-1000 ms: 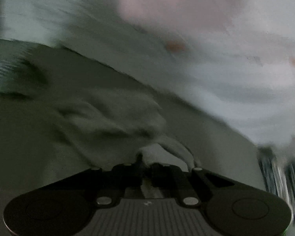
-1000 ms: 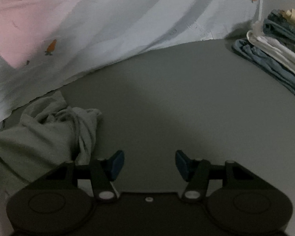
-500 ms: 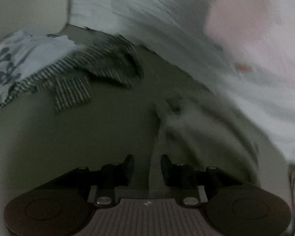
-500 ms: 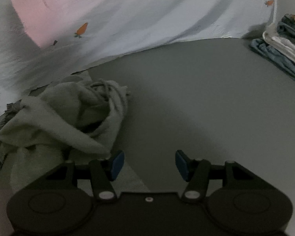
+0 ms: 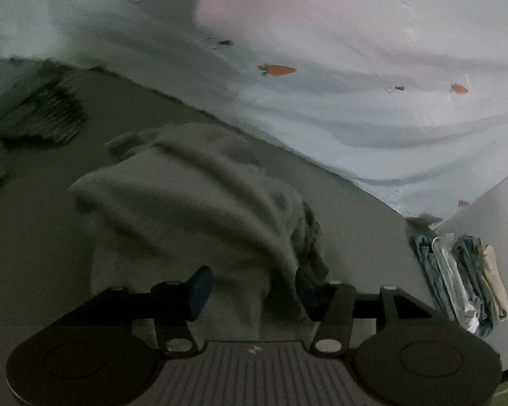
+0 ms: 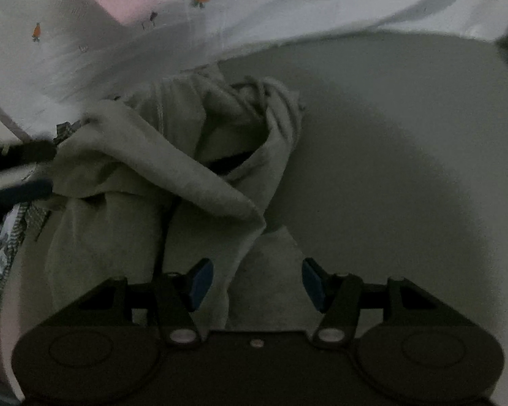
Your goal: Fold clothes
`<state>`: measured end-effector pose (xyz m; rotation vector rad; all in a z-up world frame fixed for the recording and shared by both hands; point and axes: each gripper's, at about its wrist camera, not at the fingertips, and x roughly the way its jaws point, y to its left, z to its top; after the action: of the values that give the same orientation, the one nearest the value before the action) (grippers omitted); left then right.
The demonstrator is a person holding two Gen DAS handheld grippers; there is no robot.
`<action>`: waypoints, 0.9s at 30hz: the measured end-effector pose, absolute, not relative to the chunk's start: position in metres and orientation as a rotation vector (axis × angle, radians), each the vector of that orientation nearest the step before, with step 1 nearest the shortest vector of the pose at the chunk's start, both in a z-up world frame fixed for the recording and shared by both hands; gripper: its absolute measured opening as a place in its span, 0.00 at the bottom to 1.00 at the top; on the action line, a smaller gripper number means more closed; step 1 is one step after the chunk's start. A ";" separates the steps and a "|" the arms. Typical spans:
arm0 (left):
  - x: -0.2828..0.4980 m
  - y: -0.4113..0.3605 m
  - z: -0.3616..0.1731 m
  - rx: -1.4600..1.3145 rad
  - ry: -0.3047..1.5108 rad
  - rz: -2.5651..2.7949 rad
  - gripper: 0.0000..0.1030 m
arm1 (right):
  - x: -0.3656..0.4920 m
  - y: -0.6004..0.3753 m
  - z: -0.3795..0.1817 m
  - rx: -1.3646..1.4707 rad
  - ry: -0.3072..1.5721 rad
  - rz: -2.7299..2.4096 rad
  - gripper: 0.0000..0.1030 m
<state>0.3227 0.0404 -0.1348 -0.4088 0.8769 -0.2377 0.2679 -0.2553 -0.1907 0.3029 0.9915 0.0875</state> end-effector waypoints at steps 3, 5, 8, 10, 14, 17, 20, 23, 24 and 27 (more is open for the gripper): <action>0.350 0.024 -0.143 -0.399 0.910 -0.214 0.59 | 0.280 -0.252 -0.200 0.307 1.025 0.117 0.54; 0.365 0.017 -0.152 -0.390 0.950 -0.173 0.58 | 0.287 -0.249 -0.206 0.328 1.053 0.151 0.46; 0.378 0.017 -0.165 -0.388 0.981 -0.106 0.32 | 0.292 -0.246 -0.212 0.340 1.082 0.213 0.12; 0.379 0.023 -0.170 -0.420 0.992 -0.089 0.13 | 0.289 -0.248 -0.207 0.327 1.042 0.205 0.01; 0.370 0.039 -0.165 -0.447 0.952 -0.053 0.06 | 0.278 -0.265 -0.185 0.279 0.907 0.118 0.01; 0.362 0.056 -0.146 -0.516 0.915 -0.110 0.06 | 0.270 -0.289 -0.157 0.286 0.791 0.084 0.01; 0.353 0.057 -0.119 -0.513 0.851 -0.154 0.06 | 0.268 -0.283 -0.125 0.189 0.714 0.104 0.01; 0.348 0.054 -0.093 -0.437 0.760 -0.137 0.06 | 0.265 -0.267 -0.095 0.134 0.642 0.178 0.02; 0.347 0.057 -0.084 -0.414 0.730 -0.124 0.06 | 0.264 -0.264 -0.089 0.136 0.634 0.203 0.06; 0.351 0.080 -0.068 -0.348 0.653 -0.005 0.06 | 0.265 -0.255 -0.091 0.130 0.648 0.195 0.18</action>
<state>0.3510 0.0795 -0.0683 -0.3479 0.6526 -0.0052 0.2652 -0.2548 -0.0906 0.1298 0.6476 0.1945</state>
